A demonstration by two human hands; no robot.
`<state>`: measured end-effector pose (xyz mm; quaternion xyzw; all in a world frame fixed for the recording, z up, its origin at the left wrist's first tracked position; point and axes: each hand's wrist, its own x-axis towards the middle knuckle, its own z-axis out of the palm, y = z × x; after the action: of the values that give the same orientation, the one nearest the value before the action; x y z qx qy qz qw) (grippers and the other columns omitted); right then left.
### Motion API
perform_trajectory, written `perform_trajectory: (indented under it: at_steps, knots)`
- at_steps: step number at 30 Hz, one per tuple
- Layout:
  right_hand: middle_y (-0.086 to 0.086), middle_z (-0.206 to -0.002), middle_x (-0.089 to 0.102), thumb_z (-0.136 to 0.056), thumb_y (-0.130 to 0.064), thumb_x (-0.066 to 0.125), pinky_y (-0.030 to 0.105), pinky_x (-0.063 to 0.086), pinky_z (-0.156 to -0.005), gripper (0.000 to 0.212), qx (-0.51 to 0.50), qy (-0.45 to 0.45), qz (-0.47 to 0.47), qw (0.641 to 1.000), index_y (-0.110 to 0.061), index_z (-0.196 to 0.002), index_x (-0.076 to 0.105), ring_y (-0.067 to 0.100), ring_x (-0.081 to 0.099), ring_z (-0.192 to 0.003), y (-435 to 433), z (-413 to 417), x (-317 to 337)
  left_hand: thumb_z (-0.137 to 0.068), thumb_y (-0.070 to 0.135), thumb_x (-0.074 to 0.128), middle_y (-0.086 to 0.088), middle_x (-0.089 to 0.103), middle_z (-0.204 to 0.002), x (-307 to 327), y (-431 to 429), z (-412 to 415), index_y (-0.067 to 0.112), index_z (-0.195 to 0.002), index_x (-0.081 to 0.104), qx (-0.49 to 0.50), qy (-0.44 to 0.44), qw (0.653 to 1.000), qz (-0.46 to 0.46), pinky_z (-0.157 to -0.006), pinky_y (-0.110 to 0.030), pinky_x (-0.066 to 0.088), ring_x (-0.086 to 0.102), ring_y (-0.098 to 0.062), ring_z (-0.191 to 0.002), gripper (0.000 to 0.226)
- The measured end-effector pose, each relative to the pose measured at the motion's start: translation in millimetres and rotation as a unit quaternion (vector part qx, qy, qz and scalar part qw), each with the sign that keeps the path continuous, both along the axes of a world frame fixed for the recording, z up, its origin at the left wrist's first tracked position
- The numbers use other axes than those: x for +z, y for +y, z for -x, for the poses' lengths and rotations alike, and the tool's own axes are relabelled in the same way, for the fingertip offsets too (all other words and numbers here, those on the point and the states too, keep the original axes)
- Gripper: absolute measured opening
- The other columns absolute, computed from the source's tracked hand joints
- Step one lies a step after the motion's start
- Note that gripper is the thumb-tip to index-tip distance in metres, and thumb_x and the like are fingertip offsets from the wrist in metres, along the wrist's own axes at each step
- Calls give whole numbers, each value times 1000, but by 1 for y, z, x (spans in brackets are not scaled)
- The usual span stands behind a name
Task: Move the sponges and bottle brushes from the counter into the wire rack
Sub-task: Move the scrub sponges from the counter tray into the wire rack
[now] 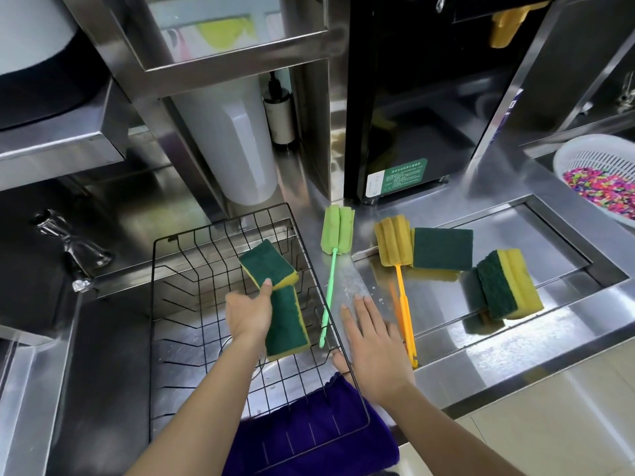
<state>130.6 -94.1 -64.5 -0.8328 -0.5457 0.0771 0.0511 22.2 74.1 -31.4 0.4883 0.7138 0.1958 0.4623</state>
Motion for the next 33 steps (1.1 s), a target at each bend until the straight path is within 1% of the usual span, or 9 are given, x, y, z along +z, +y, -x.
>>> perform_trajectory:
  at_steps: [3,7,11,16,19,24,27,30,33]
  knots:
    - [17,-138,47,-85,-55,29,46,48,-84,68,0,0,3,1000,-10,-133,46,33,41,-128,0,0,1,-87,35,62,-10,51,-123,-3,16,-4,1,-133,34,-11,-65,998,11,-90,-38,45,53,-30,-114,64]
    - [17,-139,46,-85,-55,27,46,48,-86,69,-1,1,6,1000,-10,-134,46,33,41,-128,0,0,2,-94,17,54,-10,60,-122,-3,24,-13,11,-127,46,-39,-111,993,15,-89,-41,50,60,-29,-101,35]
    - [16,-138,47,-85,-56,25,46,47,-86,69,-1,-5,11,1000,-10,-133,47,34,41,-127,1,0,2,-97,8,44,0,56,-115,0,27,-20,16,-130,46,-112,-106,987,-31,-78,-34,46,56,-22,-93,34]
    - [16,-139,46,-85,-57,25,46,47,-88,70,-4,-5,15,1000,-11,-134,46,34,40,-128,0,0,1,-97,14,44,-9,61,-124,0,40,-20,12,-128,50,-149,-19,989,-16,-94,-42,47,58,-31,-107,31]
    - [16,-140,46,-85,-57,26,46,47,-87,70,-3,-5,16,1000,-10,-134,45,34,40,-129,1,0,1,-96,17,47,-12,59,-128,3,44,-19,12,-131,47,-167,9,986,-6,-97,-42,45,56,-33,-114,35]
    - [17,-139,46,-85,-55,27,46,47,-86,69,-1,-7,12,1000,-9,-134,46,34,40,-128,1,-1,3,-83,44,63,-17,44,-142,3,40,-5,6,-140,29,-147,60,987,19,-102,-50,41,47,-37,-125,77]
    - [17,-140,45,-85,-55,29,46,46,-87,69,3,-5,10,1000,-9,-134,45,33,39,-129,0,-1,2,-79,47,67,-15,44,-140,11,29,9,7,-138,28,-193,64,973,107,-95,-49,46,49,-35,-120,81]
    - [17,-140,45,-84,-56,30,46,47,-86,70,1,-3,15,1000,-9,-135,45,33,39,-129,0,0,2,-77,41,72,-10,51,-133,17,17,21,15,-133,38,-247,44,944,215,-83,-50,54,55,-31,-111,71]
    - [16,-139,46,-84,-55,31,45,47,-86,69,-1,-3,16,1000,-10,-134,45,33,40,-128,0,1,4,-80,28,73,-7,56,-128,17,6,21,16,-126,44,-246,4,948,204,-76,-53,56,55,-32,-115,55]
